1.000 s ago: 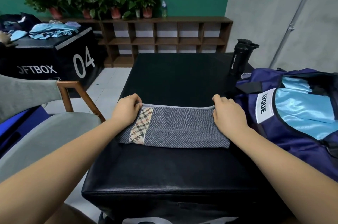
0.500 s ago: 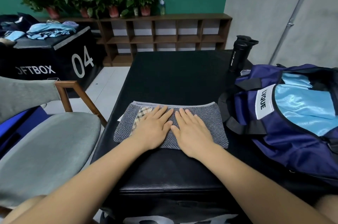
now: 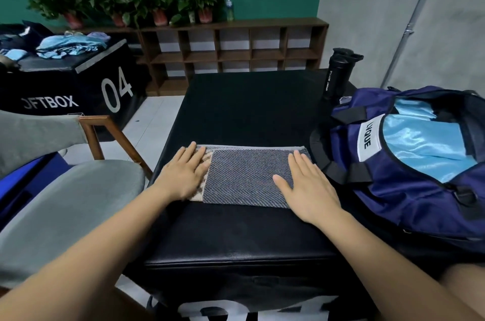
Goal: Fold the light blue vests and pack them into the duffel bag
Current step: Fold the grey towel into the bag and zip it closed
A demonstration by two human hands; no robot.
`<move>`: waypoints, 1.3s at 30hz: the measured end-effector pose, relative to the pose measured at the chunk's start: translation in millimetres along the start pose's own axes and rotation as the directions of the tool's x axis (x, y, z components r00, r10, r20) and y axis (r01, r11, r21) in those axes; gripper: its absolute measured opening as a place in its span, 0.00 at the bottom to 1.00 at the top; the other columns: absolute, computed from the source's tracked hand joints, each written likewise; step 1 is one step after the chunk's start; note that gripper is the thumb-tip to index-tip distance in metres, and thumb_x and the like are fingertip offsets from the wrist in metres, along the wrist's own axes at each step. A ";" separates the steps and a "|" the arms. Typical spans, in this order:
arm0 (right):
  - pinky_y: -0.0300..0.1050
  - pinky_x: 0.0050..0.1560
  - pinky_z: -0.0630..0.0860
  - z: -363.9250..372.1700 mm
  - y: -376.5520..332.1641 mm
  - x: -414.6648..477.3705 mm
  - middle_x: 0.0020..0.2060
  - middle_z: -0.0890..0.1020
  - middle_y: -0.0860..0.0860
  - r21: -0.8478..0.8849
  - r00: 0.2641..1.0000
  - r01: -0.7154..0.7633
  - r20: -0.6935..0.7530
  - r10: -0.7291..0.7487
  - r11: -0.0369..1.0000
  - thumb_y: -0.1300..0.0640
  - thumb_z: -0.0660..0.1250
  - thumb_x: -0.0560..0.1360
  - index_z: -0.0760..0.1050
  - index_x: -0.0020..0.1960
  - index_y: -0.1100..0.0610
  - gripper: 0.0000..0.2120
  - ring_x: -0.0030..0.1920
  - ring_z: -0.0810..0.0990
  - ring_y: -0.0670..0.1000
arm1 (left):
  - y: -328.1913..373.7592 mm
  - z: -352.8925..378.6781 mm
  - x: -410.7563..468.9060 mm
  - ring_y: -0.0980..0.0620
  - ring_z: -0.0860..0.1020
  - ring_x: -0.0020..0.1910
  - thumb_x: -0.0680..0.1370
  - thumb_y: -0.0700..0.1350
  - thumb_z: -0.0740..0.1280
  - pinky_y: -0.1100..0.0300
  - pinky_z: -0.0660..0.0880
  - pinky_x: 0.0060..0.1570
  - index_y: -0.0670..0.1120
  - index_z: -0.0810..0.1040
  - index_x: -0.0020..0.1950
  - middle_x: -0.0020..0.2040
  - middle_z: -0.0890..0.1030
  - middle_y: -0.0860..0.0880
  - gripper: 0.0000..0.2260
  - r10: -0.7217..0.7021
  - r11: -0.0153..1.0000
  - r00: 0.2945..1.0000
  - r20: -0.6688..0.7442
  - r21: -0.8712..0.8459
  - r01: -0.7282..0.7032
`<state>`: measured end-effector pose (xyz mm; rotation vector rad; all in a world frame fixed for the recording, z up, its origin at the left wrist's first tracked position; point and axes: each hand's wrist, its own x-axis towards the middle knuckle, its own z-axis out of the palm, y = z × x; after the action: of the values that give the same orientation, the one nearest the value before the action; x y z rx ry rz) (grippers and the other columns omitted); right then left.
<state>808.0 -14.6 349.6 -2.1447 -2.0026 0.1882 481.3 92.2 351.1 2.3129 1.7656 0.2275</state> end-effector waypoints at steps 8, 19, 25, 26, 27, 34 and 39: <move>0.47 0.85 0.44 -0.8 -0.1 -10.9 0.86 0.45 0.47 0.025 0.995 0.017 -0.103 -0.015 1.000 0.32 0.42 0.85 0.46 0.87 0.54 0.39 0.85 0.42 0.45 | -10.7 -26.4 -2.3 0.41 0.80 0.60 0.77 0.64 0.74 0.50 0.77 0.54 0.42 0.77 0.64 0.62 0.80 0.43 0.28 -0.354 0.922 0.932 -0.084 -0.198 0.332; 0.49 0.84 0.53 0.4 4.6 -12.9 0.86 0.54 0.44 0.160 0.985 0.012 -0.171 0.015 0.987 0.32 0.52 0.84 0.56 0.86 0.52 0.37 0.85 0.48 0.43 | 0.2 -51.6 5.9 0.43 0.85 0.49 0.73 0.48 0.83 0.49 0.83 0.53 0.43 0.85 0.53 0.49 0.87 0.43 0.14 -0.405 0.739 0.886 0.224 -0.490 0.462; 0.49 0.83 0.55 0.6 7.5 -12.7 0.85 0.57 0.42 0.229 0.984 0.045 -0.175 -0.005 0.972 0.32 0.54 0.84 0.57 0.86 0.49 0.36 0.84 0.51 0.41 | -19.2 -66.5 -2.6 0.44 0.83 0.49 0.74 0.50 0.81 0.46 0.82 0.55 0.46 0.83 0.52 0.49 0.86 0.44 0.13 -0.412 0.807 0.907 0.083 -0.429 0.406; 0.48 0.83 0.55 1.0 7.8 -12.6 0.85 0.58 0.42 0.230 0.985 0.054 -0.171 -0.014 0.972 0.33 0.54 0.84 0.57 0.86 0.49 0.35 0.84 0.51 0.41 | -24.5 -71.3 -5.0 0.43 0.84 0.49 0.73 0.50 0.81 0.44 0.82 0.57 0.46 0.83 0.51 0.49 0.86 0.44 0.13 -0.423 0.801 0.903 0.078 -0.434 0.412; 0.47 0.83 0.55 1.4 7.7 -12.5 0.85 0.58 0.42 0.229 0.986 0.063 -0.165 -0.025 0.971 0.33 0.54 0.84 0.57 0.86 0.48 0.35 0.84 0.51 0.40 | -28.6 -76.4 -6.6 0.43 0.84 0.49 0.72 0.51 0.81 0.42 0.82 0.57 0.46 0.83 0.51 0.49 0.86 0.43 0.14 -0.426 0.795 0.901 0.079 -0.443 0.414; 0.43 0.81 0.55 -1.0 7.0 -13.8 0.84 0.62 0.44 0.270 0.988 0.062 -0.151 -0.022 0.961 0.44 0.55 0.87 0.58 0.86 0.51 0.29 0.83 0.55 0.42 | 15.1 -120.2 -8.9 0.40 0.86 0.50 0.75 0.48 0.77 0.43 0.85 0.52 0.44 0.82 0.56 0.51 0.87 0.40 0.14 -0.286 0.729 0.949 0.133 -0.613 0.306; 0.41 0.80 0.55 -3.2 6.4 -15.1 0.83 0.65 0.47 0.300 0.988 0.054 -0.155 -0.007 0.952 0.51 0.54 0.87 0.61 0.85 0.54 0.27 0.83 0.57 0.43 | 79.8 -127.7 0.5 0.45 0.84 0.44 0.75 0.46 0.77 0.53 0.81 0.45 0.44 0.81 0.51 0.47 0.85 0.42 0.10 -0.133 0.727 0.979 0.153 -0.656 0.201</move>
<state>813.8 -30.2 350.5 -1.8763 -1.7886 0.2973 522.9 83.1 495.5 1.6055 1.4925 0.6003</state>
